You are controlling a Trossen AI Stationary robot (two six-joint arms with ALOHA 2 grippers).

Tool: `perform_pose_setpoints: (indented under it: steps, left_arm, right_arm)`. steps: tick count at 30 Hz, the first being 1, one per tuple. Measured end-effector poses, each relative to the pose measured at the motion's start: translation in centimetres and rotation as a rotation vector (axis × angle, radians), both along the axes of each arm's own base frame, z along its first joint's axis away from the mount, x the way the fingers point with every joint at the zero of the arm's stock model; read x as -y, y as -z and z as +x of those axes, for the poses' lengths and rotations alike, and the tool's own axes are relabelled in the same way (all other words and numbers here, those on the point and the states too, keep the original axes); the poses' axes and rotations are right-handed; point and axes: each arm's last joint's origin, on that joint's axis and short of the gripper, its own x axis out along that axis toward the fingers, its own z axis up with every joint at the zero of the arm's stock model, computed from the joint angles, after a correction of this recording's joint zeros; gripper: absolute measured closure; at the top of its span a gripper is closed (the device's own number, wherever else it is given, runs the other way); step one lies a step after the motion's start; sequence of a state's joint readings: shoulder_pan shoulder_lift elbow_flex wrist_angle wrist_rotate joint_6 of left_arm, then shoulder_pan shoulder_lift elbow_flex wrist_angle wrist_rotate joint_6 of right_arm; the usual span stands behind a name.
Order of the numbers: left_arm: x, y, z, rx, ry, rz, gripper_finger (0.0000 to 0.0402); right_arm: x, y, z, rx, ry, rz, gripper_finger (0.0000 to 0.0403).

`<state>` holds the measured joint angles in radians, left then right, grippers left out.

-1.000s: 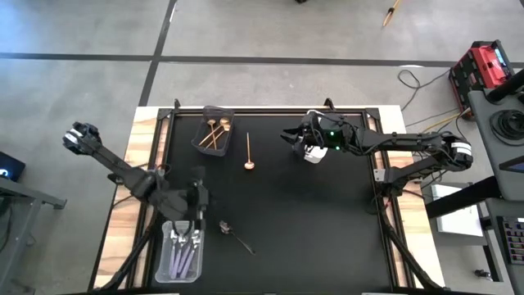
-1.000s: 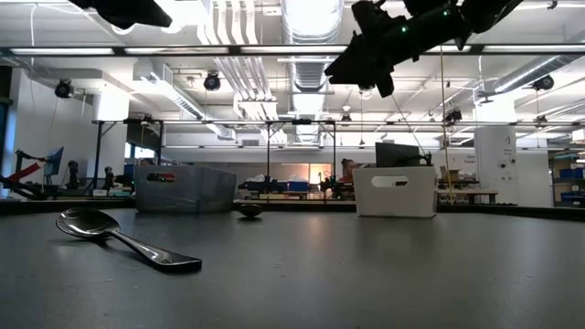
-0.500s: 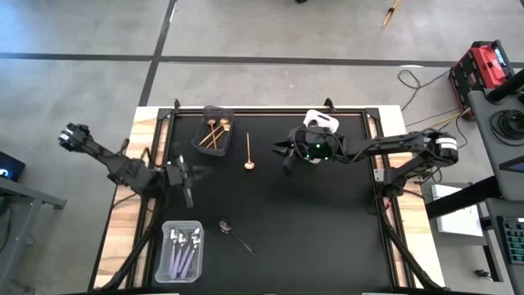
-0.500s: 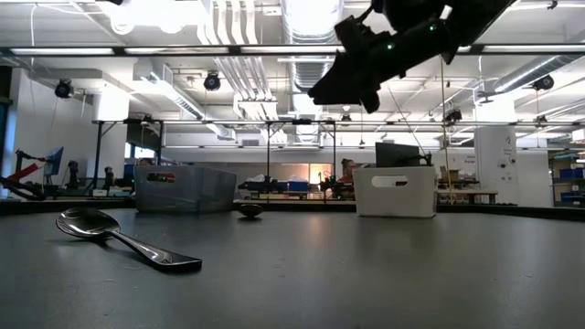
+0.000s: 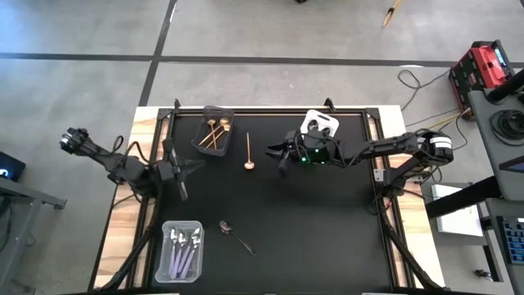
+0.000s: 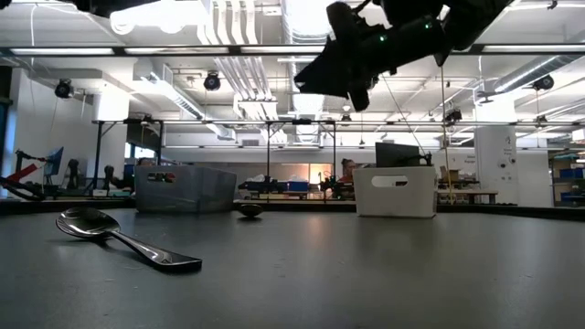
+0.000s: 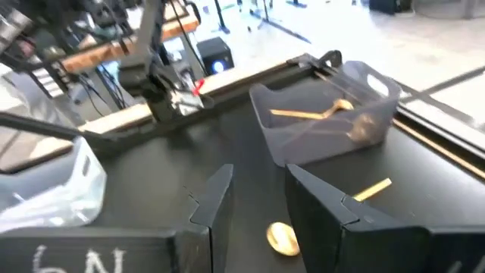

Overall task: Sort silverware by color (type)
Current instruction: Put the gold spoon into the black bin

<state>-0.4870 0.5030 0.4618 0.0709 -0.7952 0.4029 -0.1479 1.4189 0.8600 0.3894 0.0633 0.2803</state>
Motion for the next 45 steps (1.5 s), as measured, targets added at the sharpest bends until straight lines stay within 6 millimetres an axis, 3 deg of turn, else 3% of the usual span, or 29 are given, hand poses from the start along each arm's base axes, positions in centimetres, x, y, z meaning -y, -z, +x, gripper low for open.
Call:
perform_pose_setpoints:
  steps: [16, 24, 35, 45]
  left_arm:
    - [-0.7, -0.7, -1.2, 0.014, -0.004, 0.082, 0.0401]
    - [-0.7, -0.8, -1.4, 0.014, -0.009, 0.100, 0.0401]
    - [-0.8, -0.8, -1.4, 0.014, -0.013, 0.099, 0.0401]
    - [-0.8, -0.7, -1.4, 0.008, -0.013, 0.102, 0.0401]
  right_arm:
    - [-1.2, -0.3, 0.8, 0.097, 0.048, -0.021, 0.0294]
    - [-0.9, 0.8, 3.6, 0.061, 0.030, -0.059, 0.0294]
    - [-0.3, 2.0, 9.3, -0.275, -0.045, -0.157, 0.0294]
    - [-0.1, 4.1, 11.5, -0.511, -0.114, -0.222, 0.0294]
